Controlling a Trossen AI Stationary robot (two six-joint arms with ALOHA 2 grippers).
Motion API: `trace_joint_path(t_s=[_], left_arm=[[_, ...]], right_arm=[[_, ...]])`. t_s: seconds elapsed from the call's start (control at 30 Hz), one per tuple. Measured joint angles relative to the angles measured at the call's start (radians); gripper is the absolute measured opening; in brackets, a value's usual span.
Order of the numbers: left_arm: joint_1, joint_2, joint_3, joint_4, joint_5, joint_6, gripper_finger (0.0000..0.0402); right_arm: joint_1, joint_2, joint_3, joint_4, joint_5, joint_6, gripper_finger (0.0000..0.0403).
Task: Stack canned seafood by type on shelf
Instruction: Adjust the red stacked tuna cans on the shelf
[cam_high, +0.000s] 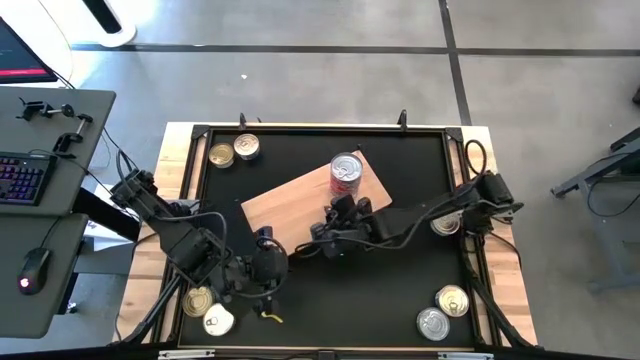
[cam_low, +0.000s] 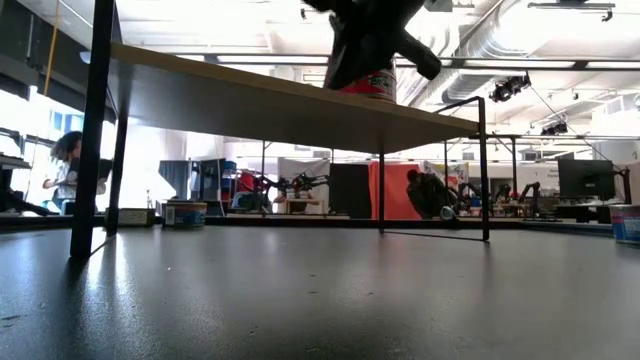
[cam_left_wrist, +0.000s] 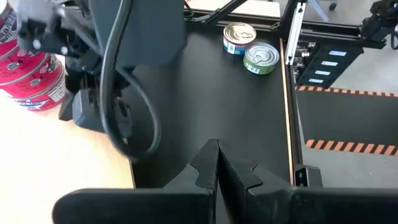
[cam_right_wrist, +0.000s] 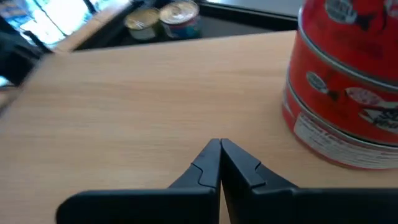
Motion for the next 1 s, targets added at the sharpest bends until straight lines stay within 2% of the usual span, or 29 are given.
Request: trace_joint_path(t_s=[0.23,0.57,1.0], left_arm=[[-0.017,0.0,0.0,-0.008,-0.026,-0.003,0.0],[-0.018,0.0,0.0,-0.02,-0.033,-0.037,0.0],[-0.018,0.0,0.0,-0.02,-0.033,-0.037,0.0]], right_arm=[[-0.025,0.018,0.012,-0.019,-0.008,0.033,0.0],[-0.04,0.015,0.01,-0.173,0.016,0.107,0.0],[-0.082,0.015,0.01,-0.202,0.037,0.107,0.0]])
